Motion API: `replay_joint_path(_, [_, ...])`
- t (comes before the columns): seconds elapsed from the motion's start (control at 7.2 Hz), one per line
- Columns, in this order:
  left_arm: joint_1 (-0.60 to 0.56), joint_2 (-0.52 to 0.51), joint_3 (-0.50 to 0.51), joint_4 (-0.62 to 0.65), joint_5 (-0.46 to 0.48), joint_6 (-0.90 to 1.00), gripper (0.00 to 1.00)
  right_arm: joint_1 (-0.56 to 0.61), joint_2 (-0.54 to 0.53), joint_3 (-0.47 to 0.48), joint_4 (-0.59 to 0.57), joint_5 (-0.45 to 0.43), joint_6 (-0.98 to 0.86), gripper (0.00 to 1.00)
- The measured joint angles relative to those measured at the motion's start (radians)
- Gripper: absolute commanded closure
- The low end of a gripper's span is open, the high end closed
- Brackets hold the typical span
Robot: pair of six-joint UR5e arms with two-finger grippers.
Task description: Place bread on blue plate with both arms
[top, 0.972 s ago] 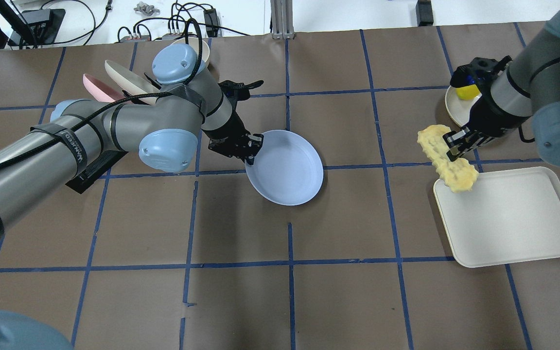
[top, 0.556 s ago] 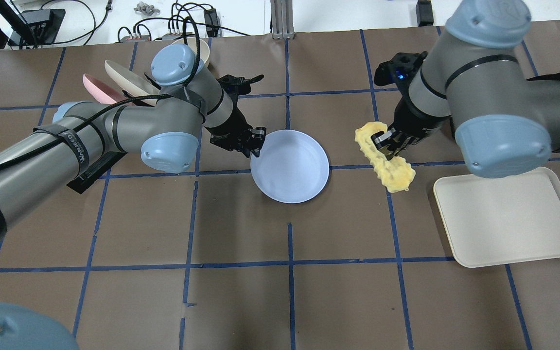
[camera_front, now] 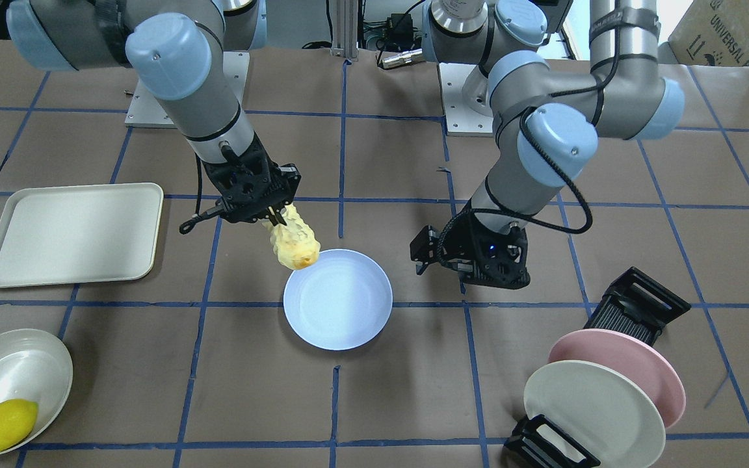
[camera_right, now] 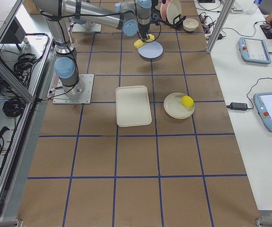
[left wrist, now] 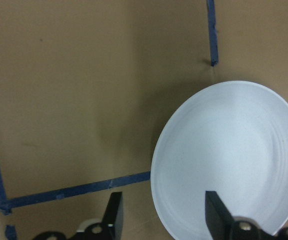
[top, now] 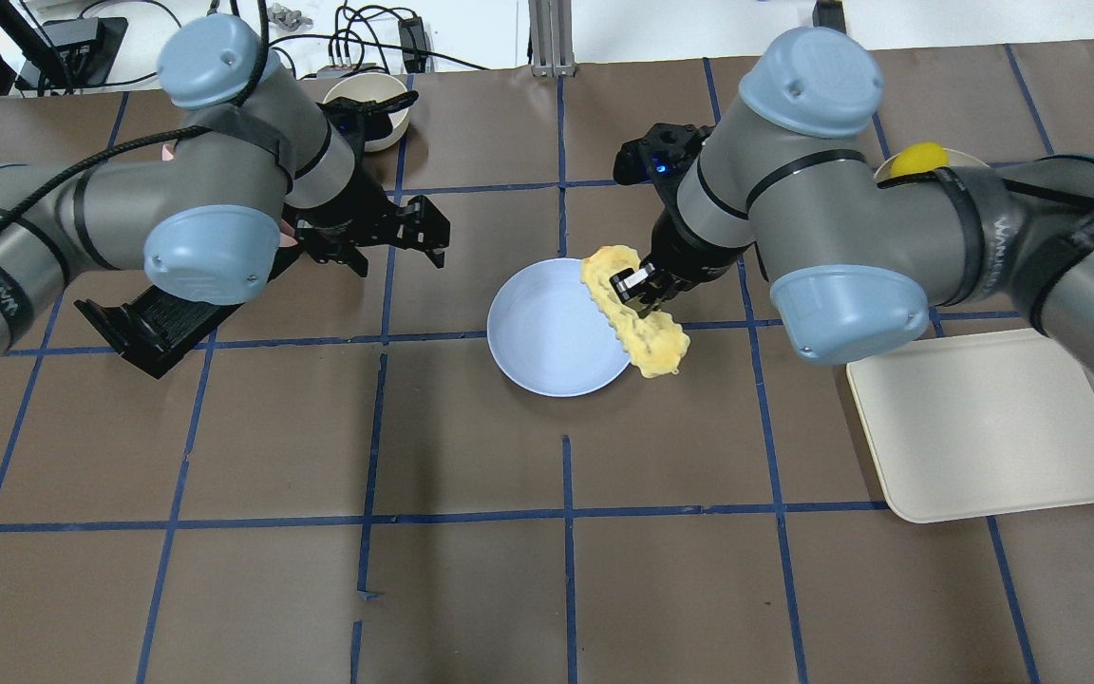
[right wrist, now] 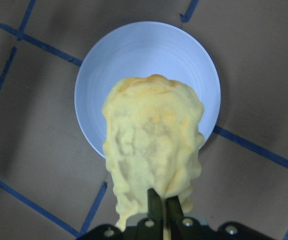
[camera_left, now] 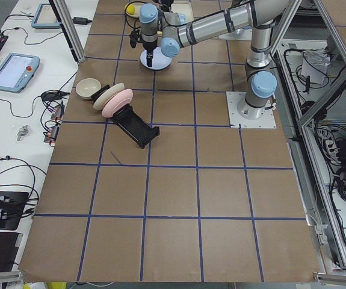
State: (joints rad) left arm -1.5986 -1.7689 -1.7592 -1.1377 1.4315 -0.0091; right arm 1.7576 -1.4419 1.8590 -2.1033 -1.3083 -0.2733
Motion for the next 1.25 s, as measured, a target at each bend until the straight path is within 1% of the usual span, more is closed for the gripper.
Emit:
replay_joint_path(0.28, [0.007,0.099,0.031,-0.148,0.125,0.013,0.0,0.039,0.069,-0.002,-0.12,0.027,-0.004,0.82])
replay_joint_path(0.42, [0.007,0.129,0.069,-0.231,0.158,0.015,0.0,0.046,0.092,-0.002,-0.152,0.032,-0.008,0.78])
replay_joint_path(0.56, [0.008,0.143,0.113,-0.301,0.174,0.016,0.0,0.049,0.11,0.001,-0.171,0.043,-0.011,0.74])
replay_joint_path(0.69, [0.01,0.147,0.147,-0.342,0.179,0.017,0.0,0.05,0.124,0.007,-0.192,0.053,-0.012,0.74])
replay_joint_path(0.83, [0.016,0.147,0.167,-0.357,0.177,0.018,0.0,0.051,0.142,0.01,-0.22,0.058,-0.015,0.74])
replay_joint_path(0.97, [0.031,0.146,0.175,-0.362,0.172,0.021,0.0,0.051,0.161,0.013,-0.252,0.064,-0.021,0.72])
replay_joint_path(1.11, [0.043,0.147,0.174,-0.365,0.168,0.024,0.0,0.051,0.176,0.014,-0.281,0.074,-0.026,0.31])
replay_joint_path(1.25, [0.047,0.152,0.169,-0.366,0.165,0.026,0.0,0.051,0.182,0.012,-0.299,0.081,-0.03,0.0])
